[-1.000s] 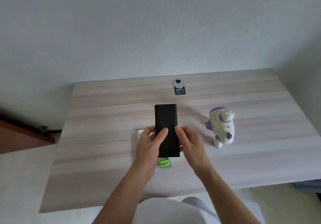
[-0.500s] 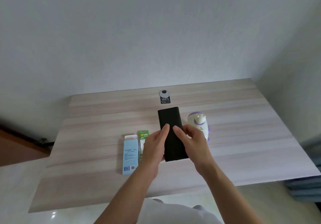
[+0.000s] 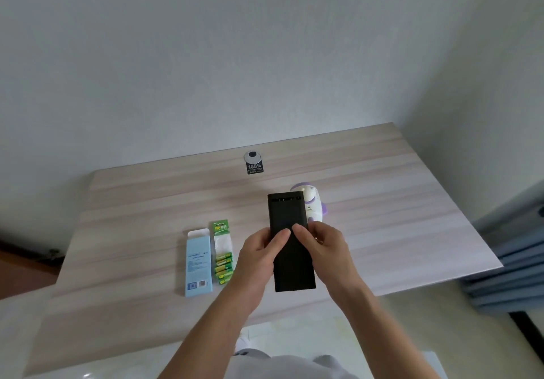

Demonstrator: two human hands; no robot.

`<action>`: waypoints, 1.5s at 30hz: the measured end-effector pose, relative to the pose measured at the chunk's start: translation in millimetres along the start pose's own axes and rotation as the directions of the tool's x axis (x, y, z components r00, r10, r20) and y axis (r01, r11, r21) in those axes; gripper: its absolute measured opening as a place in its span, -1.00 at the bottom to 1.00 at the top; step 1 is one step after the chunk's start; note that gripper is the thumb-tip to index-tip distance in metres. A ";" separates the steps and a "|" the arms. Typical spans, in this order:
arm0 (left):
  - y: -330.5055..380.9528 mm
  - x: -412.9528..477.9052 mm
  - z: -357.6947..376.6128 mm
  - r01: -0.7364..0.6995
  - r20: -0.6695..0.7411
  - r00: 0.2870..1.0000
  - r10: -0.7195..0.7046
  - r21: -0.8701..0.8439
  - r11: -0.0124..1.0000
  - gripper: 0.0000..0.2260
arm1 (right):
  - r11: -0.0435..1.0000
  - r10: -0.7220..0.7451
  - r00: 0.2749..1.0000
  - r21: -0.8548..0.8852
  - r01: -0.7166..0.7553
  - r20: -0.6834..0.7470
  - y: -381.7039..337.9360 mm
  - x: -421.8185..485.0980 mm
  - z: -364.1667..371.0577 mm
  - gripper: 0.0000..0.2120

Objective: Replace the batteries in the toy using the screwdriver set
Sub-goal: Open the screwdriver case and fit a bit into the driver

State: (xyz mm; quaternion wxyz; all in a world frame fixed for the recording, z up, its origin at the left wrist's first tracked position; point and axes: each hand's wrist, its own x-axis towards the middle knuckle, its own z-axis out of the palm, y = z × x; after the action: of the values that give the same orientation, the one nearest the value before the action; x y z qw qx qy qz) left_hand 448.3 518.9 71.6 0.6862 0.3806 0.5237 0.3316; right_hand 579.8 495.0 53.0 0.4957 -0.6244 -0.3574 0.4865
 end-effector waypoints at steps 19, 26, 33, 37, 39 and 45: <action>-0.3 1.9 -20.8 0.089 -0.021 0.996 -0.092 -0.116 0.989 -0.84 | 0.992 0.098 0.992 0.069 -0.103 0.078 -2.5 4.2 11.3 -0.85; 1.5 7.0 -29.1 0.075 -0.120 0.990 -0.071 0.035 0.997 -0.75 | 0.990 0.141 0.989 -0.021 -0.142 -0.033 -1.8 12.7 26.2 -0.54; 5.7 12.8 -42.0 0.054 -0.040 0.998 -0.057 -0.070 0.996 -0.88 | 0.992 0.107 0.991 0.050 -0.112 0.079 -5.8 19.7 23.3 -0.81; 9.3 15.0 -44.9 0.131 -0.019 0.991 -0.133 -0.101 0.986 -0.82 | 0.989 0.106 0.989 0.095 -0.116 0.102 -4.2 18.8 27.2 -0.86; 8.9 17.0 -44.5 0.132 -0.046 0.990 -0.133 -0.028 0.991 -0.74 | 0.989 0.122 0.989 0.073 -0.128 0.086 -2.2 20.3 32.3 -0.86; 12.0 19.9 -51.7 0.079 -0.069 0.995 -0.077 0.019 0.997 -0.84 | 0.992 0.084 0.996 -0.100 -0.083 0.005 -0.1 24.5 41.4 -0.50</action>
State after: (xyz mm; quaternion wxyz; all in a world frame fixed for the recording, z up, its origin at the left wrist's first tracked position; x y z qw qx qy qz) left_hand 402.1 550.8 64.4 0.6760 0.3558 0.5650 0.3117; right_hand 546.6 529.1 45.4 0.4415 -0.6606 -0.3570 0.4911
